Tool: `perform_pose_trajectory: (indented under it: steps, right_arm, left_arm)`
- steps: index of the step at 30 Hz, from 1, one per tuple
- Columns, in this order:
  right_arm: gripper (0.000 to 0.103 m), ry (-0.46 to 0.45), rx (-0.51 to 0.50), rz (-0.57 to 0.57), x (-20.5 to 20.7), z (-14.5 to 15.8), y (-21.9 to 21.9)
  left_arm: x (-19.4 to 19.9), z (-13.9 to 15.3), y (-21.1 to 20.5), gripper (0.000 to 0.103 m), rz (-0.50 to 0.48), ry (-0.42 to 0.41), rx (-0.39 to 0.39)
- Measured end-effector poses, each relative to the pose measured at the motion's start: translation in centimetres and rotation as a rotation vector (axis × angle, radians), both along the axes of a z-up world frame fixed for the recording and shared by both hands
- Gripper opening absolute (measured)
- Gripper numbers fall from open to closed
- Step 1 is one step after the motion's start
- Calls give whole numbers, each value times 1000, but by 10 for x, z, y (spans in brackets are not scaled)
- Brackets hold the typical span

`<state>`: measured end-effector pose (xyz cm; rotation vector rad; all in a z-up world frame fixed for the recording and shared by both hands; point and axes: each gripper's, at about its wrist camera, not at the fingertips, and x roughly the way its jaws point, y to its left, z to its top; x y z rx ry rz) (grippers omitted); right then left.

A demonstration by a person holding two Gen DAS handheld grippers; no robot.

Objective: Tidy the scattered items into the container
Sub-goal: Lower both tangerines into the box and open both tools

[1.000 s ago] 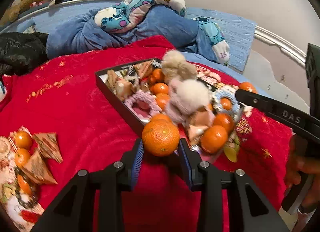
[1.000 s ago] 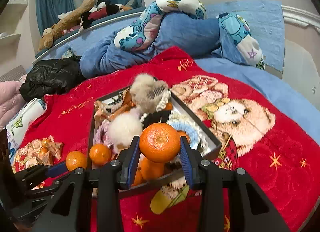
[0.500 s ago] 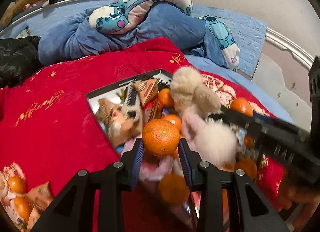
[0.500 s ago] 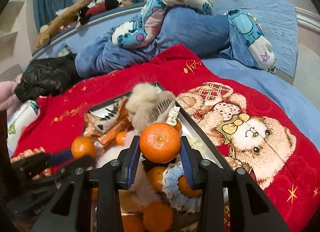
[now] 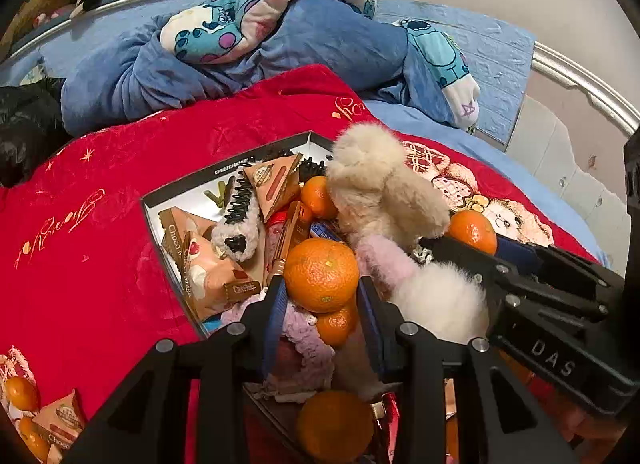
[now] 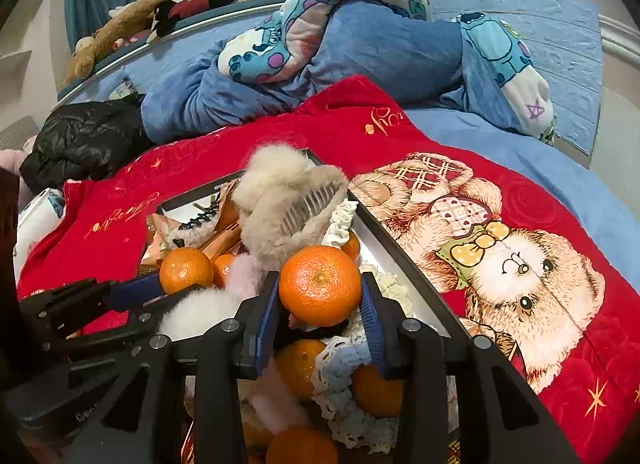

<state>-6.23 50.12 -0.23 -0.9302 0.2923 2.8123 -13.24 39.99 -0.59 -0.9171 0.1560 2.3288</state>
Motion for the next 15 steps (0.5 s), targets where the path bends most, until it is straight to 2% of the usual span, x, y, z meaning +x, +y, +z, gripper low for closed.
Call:
perform_pose_trajectory:
  steps: [5,10,12,14,15]
  right_arm:
    - [38,-9,3,6,-3,-5,-1]
    - [41,19,16,21,-1,-1,-6]
    - [44,15,13,16,-2,-1,-5]
    - [55,27,-2,-6,1,-1,1]
    - [68,47,-19,-12,4,1,5]
  left_arm:
    - [0,-3,0,37,8,14,16]
    - [-2,-5,3,39,36,23,4]
    - [-3,-7,0,47,50,22,4]
    - [-9,-9,-6,65,75,-1,14]
    - [-12,-11,-9,72,84,-17,17]
